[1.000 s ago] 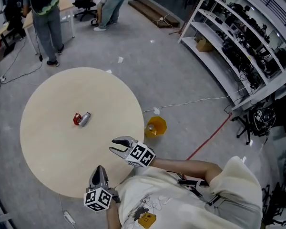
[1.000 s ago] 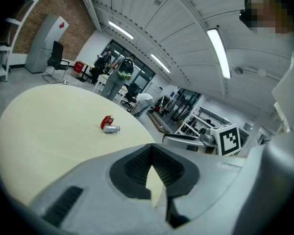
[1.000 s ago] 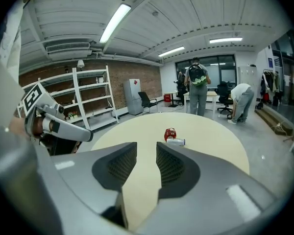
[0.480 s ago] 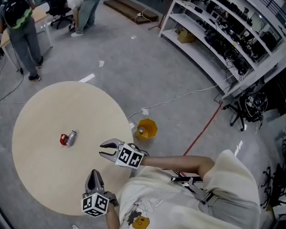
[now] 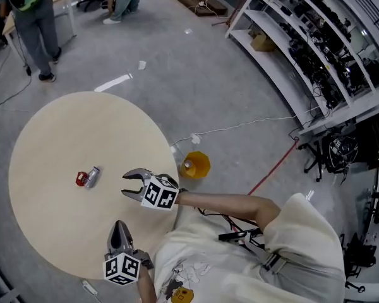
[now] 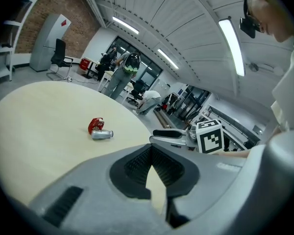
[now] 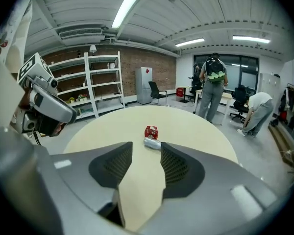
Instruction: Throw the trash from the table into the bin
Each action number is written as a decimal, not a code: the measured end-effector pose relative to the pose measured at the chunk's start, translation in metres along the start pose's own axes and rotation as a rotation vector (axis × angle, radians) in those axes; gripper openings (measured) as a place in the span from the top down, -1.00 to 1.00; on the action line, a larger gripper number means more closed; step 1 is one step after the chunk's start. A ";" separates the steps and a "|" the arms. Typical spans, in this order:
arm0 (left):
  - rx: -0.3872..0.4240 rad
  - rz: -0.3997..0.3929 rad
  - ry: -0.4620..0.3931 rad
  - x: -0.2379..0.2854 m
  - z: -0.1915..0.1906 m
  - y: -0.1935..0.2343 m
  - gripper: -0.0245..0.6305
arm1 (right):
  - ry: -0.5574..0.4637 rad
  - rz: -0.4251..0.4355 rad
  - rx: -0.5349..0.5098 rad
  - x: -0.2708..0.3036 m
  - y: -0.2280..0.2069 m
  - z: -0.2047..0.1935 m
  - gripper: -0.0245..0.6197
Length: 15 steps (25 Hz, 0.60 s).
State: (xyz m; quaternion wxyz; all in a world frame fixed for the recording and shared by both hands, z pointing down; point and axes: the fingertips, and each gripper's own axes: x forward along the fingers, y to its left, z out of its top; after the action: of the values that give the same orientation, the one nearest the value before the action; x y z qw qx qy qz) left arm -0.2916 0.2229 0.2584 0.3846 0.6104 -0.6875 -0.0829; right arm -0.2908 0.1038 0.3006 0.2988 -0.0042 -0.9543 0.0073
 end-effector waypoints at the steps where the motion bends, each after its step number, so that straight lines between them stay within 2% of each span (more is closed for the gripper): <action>1: -0.006 0.008 0.000 0.008 -0.001 0.003 0.92 | 0.001 0.012 -0.005 0.008 -0.006 -0.004 0.33; 5: -0.027 0.031 -0.026 0.041 -0.008 0.014 0.92 | 0.004 0.047 -0.005 0.037 -0.032 -0.029 0.22; 9: -0.101 0.149 -0.080 0.033 -0.009 0.006 0.92 | 0.011 0.153 -0.028 0.047 -0.026 -0.035 0.09; 11: -0.133 0.193 -0.104 0.037 0.002 0.012 0.92 | 0.027 0.190 -0.085 0.065 -0.033 -0.032 0.01; 15: -0.151 0.233 -0.147 0.053 0.026 0.032 0.92 | 0.073 0.223 -0.235 0.106 -0.050 -0.027 -0.09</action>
State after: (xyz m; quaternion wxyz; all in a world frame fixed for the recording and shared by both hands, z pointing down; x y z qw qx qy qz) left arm -0.3312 0.1732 0.2819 0.3853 0.4882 -0.7716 -0.1337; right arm -0.3625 0.0553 0.3839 0.3282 -0.1454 -0.9306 -0.0716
